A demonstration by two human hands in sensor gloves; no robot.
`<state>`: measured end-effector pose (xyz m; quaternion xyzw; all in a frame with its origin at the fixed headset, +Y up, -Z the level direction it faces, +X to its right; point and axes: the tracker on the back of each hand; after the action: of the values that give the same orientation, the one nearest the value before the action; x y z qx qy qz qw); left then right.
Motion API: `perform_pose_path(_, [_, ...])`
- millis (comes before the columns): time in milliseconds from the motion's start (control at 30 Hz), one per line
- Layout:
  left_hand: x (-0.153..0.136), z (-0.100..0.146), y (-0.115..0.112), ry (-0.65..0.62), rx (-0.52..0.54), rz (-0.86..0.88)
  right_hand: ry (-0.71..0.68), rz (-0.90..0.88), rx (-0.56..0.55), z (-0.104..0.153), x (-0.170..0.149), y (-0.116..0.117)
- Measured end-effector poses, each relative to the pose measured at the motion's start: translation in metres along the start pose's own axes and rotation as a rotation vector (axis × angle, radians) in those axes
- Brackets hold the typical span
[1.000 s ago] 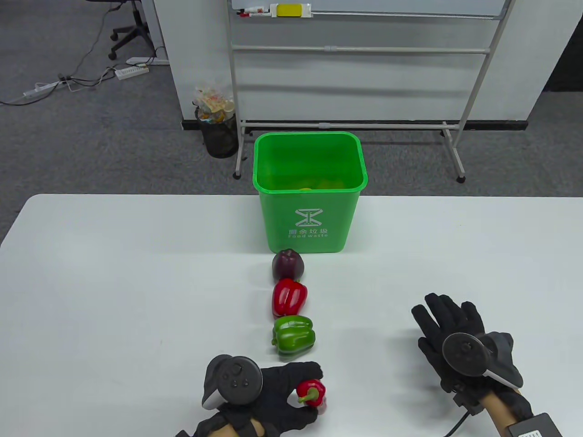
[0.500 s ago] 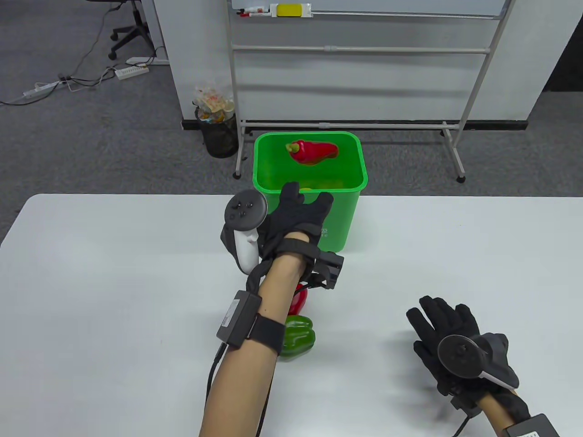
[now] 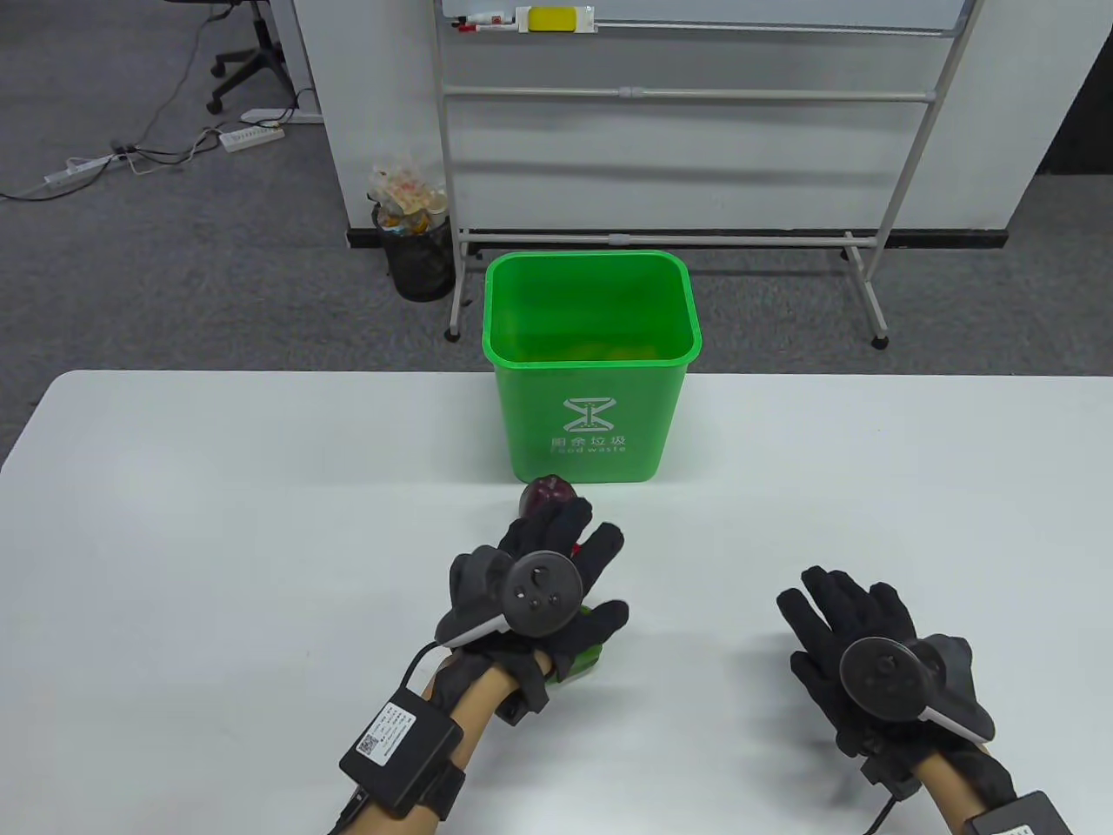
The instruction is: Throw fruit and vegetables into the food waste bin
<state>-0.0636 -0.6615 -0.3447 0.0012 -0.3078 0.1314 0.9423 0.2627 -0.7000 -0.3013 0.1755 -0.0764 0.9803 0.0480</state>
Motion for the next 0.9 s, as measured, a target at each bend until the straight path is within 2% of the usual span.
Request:
perform_pose_path(133, [-0.011, 0.005, -0.045, -0.031, -0.181, -0.231, -0.005, 0.007, 0.008, 0.000, 0.001, 0.001])
perform_pose_path(233, [-0.020, 0.008, -0.069, -0.027, -0.287, -0.257, -0.007, 0.009, 0.010, 0.000, 0.002, 0.001])
perform_pose_path(367, [-0.027, 0.012, -0.089, -0.032, -0.345, -0.270, -0.002, 0.005, 0.020, 0.000, 0.001, 0.001])
perform_pose_path(467, [-0.025, 0.016, -0.092, -0.063, -0.286, -0.229, 0.003, 0.003, 0.026, 0.000, 0.000, 0.002])
perform_pose_path(700, [-0.007, 0.024, -0.098, -0.187, -0.171, -0.271, -0.004, 0.020, 0.038, -0.001, 0.003, 0.005])
perform_pose_path(833, [0.000, 0.027, -0.098, -0.217, -0.141, -0.210, -0.009, 0.028, 0.045, -0.002, 0.005, 0.007])
perform_pose_path(900, [0.001, 0.029, -0.099, -0.203, -0.136, -0.098, -0.009, 0.029, 0.050, -0.002, 0.006, 0.008])
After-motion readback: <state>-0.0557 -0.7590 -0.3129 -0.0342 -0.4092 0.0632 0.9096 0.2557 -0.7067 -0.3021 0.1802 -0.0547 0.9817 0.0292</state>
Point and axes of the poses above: the tracker on the back of each hand, its own x axis roughly to the thumb side, its own z axis roughly from the fingertips to the wrist, y = z × x, and after that the axes turned 6 degrees about z, right-handed
